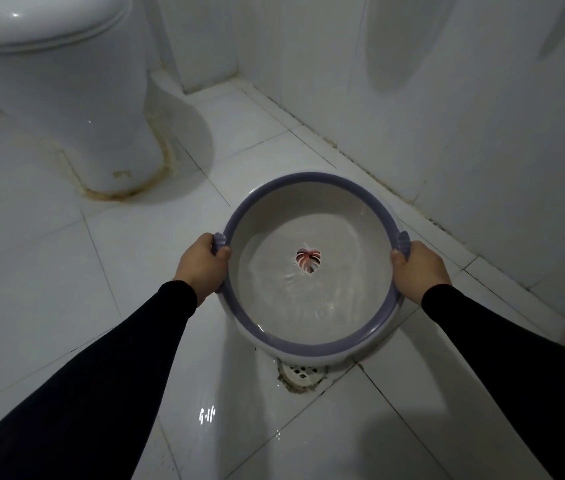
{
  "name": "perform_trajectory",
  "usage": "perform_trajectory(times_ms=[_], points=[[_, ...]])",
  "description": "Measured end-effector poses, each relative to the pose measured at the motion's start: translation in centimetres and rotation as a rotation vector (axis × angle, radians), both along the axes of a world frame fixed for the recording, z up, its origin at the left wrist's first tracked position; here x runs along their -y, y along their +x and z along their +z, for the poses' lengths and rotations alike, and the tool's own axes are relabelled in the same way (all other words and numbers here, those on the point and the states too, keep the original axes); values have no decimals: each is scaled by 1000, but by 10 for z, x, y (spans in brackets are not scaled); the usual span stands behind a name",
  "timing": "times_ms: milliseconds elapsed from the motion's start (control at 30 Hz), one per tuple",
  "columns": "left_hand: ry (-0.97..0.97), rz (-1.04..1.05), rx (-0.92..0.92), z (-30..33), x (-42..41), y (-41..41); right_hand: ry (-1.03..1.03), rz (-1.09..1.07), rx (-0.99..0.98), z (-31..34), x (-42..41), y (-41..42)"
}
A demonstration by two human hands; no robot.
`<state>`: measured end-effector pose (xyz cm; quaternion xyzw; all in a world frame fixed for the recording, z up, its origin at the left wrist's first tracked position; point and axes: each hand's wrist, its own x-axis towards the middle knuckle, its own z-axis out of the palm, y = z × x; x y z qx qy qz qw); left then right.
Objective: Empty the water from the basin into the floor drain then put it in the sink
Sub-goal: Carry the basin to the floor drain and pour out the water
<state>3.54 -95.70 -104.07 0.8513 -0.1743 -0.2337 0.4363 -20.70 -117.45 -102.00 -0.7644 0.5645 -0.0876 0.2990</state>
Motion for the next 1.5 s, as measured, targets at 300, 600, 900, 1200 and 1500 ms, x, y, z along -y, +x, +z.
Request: perform_trajectory(times_ms=[300,600,900,1200,1500], points=[[7,-3,0,1,-1,0,-5,9,-9,0,1,1],[6,0,-7,3,-3,0,-2,3,-1,0,-2,1],[-2,-5,22,6,-3,-2,2,-3,16,1,-2,0],[7,-8,24,7,-3,-2,1,-5,30,3,-2,-1],[-8,-6,30,8,-2,-4,2,-2,22,5,-2,-1]])
